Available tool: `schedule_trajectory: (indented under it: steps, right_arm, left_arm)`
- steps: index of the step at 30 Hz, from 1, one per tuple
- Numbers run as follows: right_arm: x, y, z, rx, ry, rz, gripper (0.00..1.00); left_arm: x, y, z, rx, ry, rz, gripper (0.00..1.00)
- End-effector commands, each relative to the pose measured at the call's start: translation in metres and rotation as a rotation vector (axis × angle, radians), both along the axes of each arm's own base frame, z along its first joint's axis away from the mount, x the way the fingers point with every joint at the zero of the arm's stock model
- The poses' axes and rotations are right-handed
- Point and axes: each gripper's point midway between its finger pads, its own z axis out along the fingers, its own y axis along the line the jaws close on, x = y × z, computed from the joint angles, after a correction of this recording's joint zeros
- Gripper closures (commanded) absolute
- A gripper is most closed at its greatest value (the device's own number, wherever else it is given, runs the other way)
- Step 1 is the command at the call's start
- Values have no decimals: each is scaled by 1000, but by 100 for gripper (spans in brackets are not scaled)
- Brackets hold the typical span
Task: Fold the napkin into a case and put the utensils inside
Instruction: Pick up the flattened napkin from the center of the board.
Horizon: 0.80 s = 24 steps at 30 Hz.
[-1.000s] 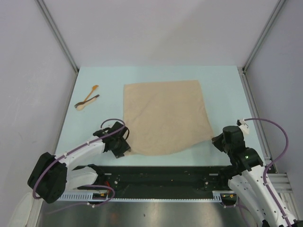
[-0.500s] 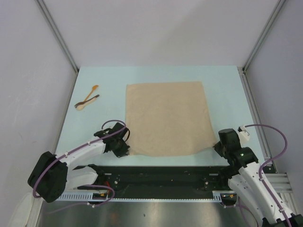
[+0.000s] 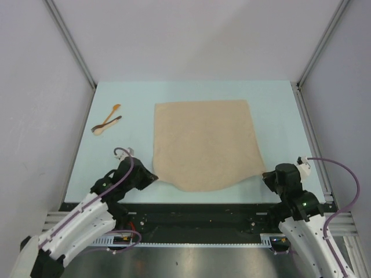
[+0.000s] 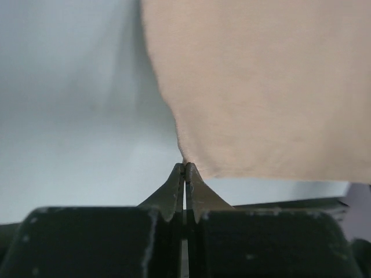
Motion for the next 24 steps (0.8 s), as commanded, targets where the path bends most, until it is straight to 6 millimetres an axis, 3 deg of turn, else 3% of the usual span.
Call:
schedule_trajectory:
  steps: [1, 6, 10, 11, 13, 14, 18, 22, 24]
  right_arm:
    - [14, 17, 40, 38, -210, 124, 100]
    - [13, 20, 76, 0, -313, 196, 100]
    - [14, 17, 81, -10, -306, 182, 100]
    - [13, 17, 78, -7, -292, 180, 100]
    - [11, 18, 73, 22, -273, 163, 100]
    - [10, 18, 65, 25, -247, 159, 100]
    - [6, 19, 48, 58, -187, 128, 100]
    - [7, 20, 38, 60, -156, 129, 100]
    - [8, 21, 36, 56, -151, 132, 100]
  left_arm:
    - [12, -17, 45, -145, -245, -83, 100]
    - [13, -13, 87, -220, -396, -64, 100]
    - [14, -11, 90, -196, -365, -56, 100]
    - [10, -5, 82, -171, -299, -17, 100]
    - [-1, 8, 48, -58, -120, 32, 100]
    - [-1, 11, 45, -36, -87, 55, 100]
    - [-17, 20, -5, 100, 134, 70, 100]
    - [-21, 16, -37, 98, 186, 64, 100]
    - [-20, 15, -41, 101, 190, 62, 100]
